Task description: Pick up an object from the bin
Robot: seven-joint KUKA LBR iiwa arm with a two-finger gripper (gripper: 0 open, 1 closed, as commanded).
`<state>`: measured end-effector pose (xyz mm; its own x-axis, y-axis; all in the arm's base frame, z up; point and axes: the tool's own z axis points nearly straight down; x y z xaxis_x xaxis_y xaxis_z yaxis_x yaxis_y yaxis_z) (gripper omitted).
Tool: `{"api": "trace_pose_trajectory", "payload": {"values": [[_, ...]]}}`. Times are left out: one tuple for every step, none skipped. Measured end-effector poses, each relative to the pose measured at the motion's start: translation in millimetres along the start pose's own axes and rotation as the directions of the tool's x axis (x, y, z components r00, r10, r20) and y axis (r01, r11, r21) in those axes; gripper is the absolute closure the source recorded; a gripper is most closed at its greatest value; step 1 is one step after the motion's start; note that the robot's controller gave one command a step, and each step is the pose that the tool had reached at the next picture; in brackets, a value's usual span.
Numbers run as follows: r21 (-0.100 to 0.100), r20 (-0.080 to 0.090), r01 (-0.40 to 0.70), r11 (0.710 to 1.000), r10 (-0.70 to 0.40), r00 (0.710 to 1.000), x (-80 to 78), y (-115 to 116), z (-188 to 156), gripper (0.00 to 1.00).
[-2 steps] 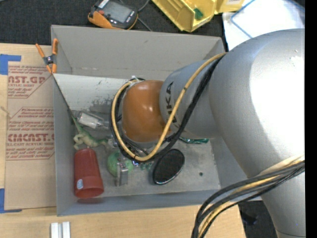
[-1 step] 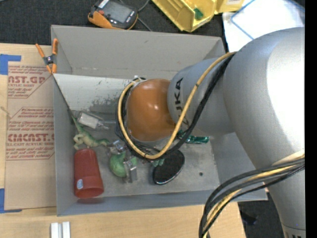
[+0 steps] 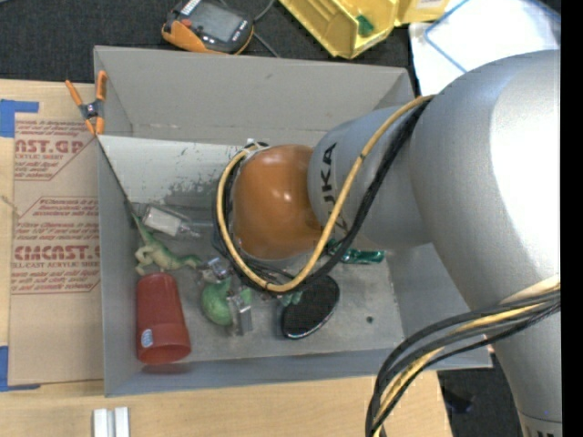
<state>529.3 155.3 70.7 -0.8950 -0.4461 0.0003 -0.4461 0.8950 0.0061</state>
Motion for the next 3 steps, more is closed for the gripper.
{"api": "trace_pose_trajectory", "payload": {"values": [[0.0, 0.0, 0.0, 1.0, 0.0, 1.0, 0.0, 0, 0, 1.0], [-0.001, -0.002, 0.0, 1.0, 0.0, 1.0, 0.7, 0, -2, 1.0], [-0.002, -0.01, 0.0, 1.0, 0.0, 1.0, 2.8, 1, -41, 1.0]]}}
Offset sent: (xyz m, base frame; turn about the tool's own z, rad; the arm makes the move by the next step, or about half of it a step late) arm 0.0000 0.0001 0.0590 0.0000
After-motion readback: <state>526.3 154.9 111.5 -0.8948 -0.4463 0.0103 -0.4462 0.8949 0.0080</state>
